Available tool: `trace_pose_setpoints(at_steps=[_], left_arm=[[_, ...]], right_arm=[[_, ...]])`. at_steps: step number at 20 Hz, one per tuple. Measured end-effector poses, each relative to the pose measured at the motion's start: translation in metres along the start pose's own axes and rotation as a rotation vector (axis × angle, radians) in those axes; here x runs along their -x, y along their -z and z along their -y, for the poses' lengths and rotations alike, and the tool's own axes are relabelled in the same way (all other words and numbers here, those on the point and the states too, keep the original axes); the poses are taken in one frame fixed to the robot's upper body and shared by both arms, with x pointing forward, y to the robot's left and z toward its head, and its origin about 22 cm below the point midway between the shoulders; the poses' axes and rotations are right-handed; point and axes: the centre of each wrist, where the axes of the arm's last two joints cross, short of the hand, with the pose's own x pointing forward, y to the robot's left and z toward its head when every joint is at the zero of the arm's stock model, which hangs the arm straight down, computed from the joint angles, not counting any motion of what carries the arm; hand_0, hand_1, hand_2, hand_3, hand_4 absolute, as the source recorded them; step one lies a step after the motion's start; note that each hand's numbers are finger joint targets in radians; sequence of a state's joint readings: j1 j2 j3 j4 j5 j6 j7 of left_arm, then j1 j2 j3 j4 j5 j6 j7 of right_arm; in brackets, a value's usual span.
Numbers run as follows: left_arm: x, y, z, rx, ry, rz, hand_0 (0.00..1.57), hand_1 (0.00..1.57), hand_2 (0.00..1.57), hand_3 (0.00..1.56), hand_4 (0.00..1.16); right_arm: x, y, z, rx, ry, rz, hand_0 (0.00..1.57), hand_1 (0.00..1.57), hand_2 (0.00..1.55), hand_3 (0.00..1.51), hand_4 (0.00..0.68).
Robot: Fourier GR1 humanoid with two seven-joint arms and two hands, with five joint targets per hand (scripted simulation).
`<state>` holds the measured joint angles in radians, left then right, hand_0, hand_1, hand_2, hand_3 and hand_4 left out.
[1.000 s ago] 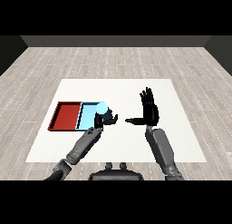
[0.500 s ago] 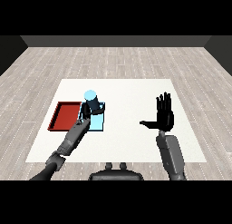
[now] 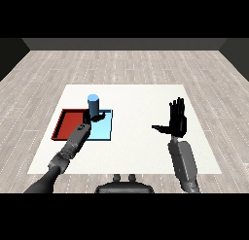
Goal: Pick the blue can and put it in the blue box
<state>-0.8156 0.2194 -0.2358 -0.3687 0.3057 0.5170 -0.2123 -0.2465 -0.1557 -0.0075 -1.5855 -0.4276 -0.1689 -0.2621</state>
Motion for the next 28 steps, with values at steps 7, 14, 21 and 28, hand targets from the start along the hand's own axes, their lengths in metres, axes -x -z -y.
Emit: trace_pose_setpoints(at_steps=[7,14,21,28], left_arm=[[0.048,-0.014,0.001,-0.027,0.138,-0.238,0.95,0.95,0.87,0.81,0.93],[0.067,-0.020,-0.006,0.046,0.170,-0.325,0.36,0.36,0.41,0.00,0.63],[0.070,-0.024,-0.001,0.033,0.277,-0.291,0.00,0.00,0.00,0.00,0.00],[0.066,-0.024,0.004,-0.122,0.203,-0.188,0.00,0.00,0.00,0.00,0.00]], right_arm=[[0.008,0.003,0.009,0.011,-0.002,-0.023,0.00,0.00,0.00,0.00,0.000],[0.009,0.003,0.013,0.001,0.009,-0.016,0.00,0.00,0.00,0.00,0.000],[0.021,0.001,0.008,-0.009,0.027,-0.013,0.00,0.00,0.00,0.00,0.000],[0.015,-0.002,0.014,-0.022,0.056,0.002,0.00,0.00,0.00,0.00,0.000]])
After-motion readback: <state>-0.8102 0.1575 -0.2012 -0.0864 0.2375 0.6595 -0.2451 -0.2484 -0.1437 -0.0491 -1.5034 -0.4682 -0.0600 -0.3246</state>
